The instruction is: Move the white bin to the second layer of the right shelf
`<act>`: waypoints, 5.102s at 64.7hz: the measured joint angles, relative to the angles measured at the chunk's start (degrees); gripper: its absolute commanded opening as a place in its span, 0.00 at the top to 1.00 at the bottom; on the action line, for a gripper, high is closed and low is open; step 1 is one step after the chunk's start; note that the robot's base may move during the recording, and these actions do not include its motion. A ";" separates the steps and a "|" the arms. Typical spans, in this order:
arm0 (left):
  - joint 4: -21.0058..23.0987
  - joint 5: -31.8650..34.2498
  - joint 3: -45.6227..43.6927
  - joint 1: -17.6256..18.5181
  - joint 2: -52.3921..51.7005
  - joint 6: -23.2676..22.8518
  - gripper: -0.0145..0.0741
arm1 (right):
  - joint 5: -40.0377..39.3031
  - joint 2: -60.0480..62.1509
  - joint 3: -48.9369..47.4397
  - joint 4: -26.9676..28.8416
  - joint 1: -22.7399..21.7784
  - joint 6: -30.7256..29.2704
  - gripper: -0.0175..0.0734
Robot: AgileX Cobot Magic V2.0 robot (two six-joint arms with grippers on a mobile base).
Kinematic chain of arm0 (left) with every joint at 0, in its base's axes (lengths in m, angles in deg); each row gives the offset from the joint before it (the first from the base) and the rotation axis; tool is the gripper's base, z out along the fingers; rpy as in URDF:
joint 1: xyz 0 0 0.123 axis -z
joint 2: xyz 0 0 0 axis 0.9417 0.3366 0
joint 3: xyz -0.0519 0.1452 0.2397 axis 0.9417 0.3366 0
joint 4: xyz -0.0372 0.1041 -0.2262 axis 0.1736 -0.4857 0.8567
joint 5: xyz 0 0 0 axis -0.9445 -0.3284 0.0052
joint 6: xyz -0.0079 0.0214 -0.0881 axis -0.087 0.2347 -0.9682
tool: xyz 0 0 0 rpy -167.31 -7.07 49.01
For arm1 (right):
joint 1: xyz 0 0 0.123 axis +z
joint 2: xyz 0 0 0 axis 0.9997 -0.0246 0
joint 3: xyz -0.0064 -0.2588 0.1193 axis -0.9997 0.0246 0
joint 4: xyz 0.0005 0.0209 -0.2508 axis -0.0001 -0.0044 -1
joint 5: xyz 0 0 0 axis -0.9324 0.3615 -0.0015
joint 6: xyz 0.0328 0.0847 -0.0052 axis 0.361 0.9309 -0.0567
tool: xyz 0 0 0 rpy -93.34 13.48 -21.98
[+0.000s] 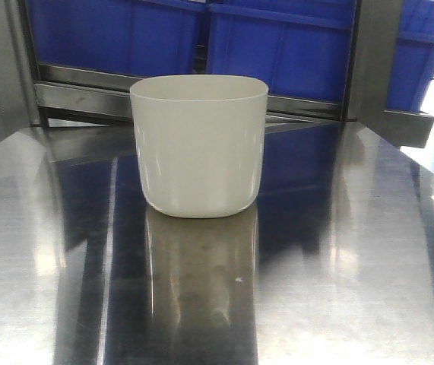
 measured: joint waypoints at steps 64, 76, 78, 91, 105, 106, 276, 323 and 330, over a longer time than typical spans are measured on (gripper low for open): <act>0.00 0.00 0.00 0.00 0.00 0.00 0.74 | 0.00 0.00 0.00 0.00 0.00 0.00 0.76; 0.00 0.00 0.00 0.00 0.00 0.00 0.74 | 0.00 0.00 0.00 0.00 0.00 0.00 0.76; 0.00 0.00 0.00 0.00 0.00 0.00 0.74 | 0.00 0.00 0.00 0.00 0.00 0.00 0.76; 0.00 0.00 0.00 0.00 0.00 0.00 0.74 | 0.00 0.00 0.00 0.00 0.00 0.00 0.76; 0.00 0.00 0.00 0.00 0.00 0.00 0.74 | -1.09 0.00 0.00 0.00 0.00 0.00 0.76; 0.00 0.00 0.00 0.00 0.00 0.00 0.74 | -1.46 0.00 0.00 0.00 0.00 0.00 0.76; 0.00 0.00 0.00 0.00 0.00 0.00 0.74 | 44.80 -109.16 -91.29 5.58 24.23 1.95 0.70; 0.00 0.00 0.00 0.00 0.00 0.00 0.74 | 31.51 -84.58 -84.36 -1.38 22.70 1.67 0.75; 0.00 0.00 0.00 0.00 0.00 0.00 0.74 | 28.23 -77.72 -77.79 -1.49 20.56 1.58 0.75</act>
